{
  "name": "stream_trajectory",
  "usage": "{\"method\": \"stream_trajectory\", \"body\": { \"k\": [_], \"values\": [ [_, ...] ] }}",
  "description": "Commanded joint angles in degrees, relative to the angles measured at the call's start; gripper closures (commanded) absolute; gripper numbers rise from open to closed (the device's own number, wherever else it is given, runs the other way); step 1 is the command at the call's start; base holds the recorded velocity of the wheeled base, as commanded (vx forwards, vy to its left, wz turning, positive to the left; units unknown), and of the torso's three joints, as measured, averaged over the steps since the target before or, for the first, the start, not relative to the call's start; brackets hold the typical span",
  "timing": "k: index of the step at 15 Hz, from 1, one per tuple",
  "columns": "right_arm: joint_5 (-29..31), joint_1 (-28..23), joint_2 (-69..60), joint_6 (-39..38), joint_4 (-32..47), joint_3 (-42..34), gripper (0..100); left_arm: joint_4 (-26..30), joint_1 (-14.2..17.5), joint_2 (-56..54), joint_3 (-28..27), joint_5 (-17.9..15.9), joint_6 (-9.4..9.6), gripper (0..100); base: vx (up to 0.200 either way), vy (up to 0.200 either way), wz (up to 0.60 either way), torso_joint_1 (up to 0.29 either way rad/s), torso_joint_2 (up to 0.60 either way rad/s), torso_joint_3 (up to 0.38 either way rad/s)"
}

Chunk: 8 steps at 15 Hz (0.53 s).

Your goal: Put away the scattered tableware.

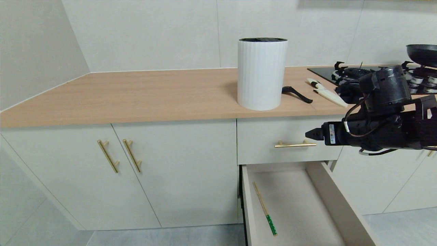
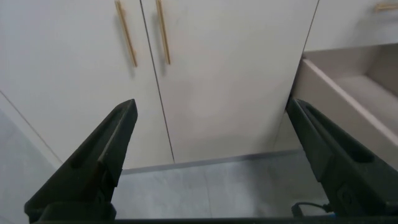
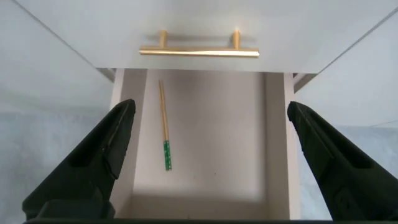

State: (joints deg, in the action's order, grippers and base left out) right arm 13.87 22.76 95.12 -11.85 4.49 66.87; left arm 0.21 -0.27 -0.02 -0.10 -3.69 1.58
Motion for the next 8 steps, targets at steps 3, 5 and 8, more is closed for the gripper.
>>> {"method": "stream_trajectory", "body": {
  "k": [3, 5, 8],
  "values": [
    [0.01, -0.08, 0.5, -0.02, -0.09, 0.02, 0, -0.03, 0.0, 0.02, 0.01, 0.0, 0.0, 0, 0.0, 0.0, 0.0, 0.173, -0.46, -0.294],
    [0.01, -0.52, 0.59, -0.02, 0.0, 0.02, 0, -0.03, 0.0, 0.02, 0.01, 0.0, 0.0, 0, 0.0, 0.0, 0.0, 0.185, -0.48, -0.286],
    [0.01, -0.61, 0.94, 0.07, -0.79, -0.07, 0, -0.03, 0.0, 0.02, 0.01, 0.0, 0.0, 0, 0.0, 0.0, 0.0, 0.204, -0.48, -0.29]
  ]
}}
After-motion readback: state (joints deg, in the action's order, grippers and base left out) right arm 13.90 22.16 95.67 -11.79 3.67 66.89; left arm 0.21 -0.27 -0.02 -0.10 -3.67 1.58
